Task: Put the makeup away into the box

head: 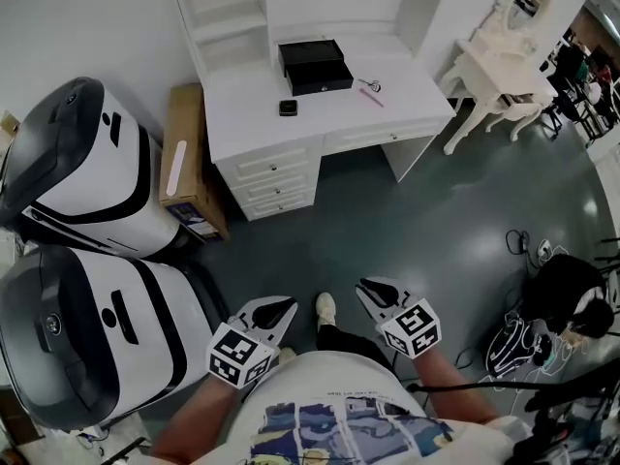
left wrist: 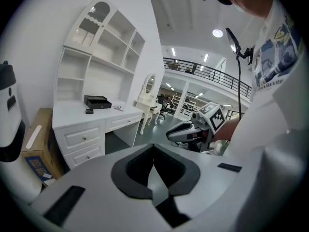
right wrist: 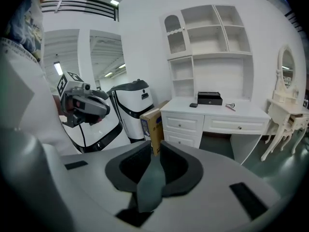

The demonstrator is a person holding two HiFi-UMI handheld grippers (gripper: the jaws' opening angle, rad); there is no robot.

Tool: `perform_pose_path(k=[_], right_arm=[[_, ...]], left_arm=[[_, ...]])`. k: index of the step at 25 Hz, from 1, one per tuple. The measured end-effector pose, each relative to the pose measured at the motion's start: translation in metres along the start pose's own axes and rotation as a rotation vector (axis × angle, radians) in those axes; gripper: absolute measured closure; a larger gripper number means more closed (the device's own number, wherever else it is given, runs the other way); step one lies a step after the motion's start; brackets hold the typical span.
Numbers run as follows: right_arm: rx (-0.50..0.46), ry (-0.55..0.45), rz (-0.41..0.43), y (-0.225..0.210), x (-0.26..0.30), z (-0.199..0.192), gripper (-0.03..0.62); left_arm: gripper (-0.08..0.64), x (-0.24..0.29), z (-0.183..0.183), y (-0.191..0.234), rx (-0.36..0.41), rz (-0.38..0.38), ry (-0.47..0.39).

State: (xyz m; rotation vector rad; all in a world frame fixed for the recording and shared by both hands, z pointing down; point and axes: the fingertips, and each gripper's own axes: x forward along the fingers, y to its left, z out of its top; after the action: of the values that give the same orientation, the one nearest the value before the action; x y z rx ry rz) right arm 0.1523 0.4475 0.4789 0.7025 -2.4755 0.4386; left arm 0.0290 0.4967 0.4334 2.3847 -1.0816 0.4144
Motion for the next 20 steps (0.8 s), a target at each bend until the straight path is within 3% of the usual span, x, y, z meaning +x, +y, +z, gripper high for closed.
perform_pose_path(k=[2,3,10,20], right_arm=[[-0.002,-0.003,0.007,-0.025,0.01,0.011,0.469],[-0.009,-0.001,0.014,-0.036,0.015,0.016,0.46],[-0.054,0.012,0.058,-0.102,0.057,0.041,0.452],[-0.035,0.032,0.05,-0.139,0.155,0.092,0.425]], left_arm=[[0.546,0.016,0.019,0.014,0.006,0.023,0.002],[0.546,0.023,0.027,0.02,0.005,0.037,0.002],[0.546,0.054,0.064,0.05,-0.022,0.122,-0.007],[0.546,0.059,0.085,0.13,-0.093,0.16,-0.036]])
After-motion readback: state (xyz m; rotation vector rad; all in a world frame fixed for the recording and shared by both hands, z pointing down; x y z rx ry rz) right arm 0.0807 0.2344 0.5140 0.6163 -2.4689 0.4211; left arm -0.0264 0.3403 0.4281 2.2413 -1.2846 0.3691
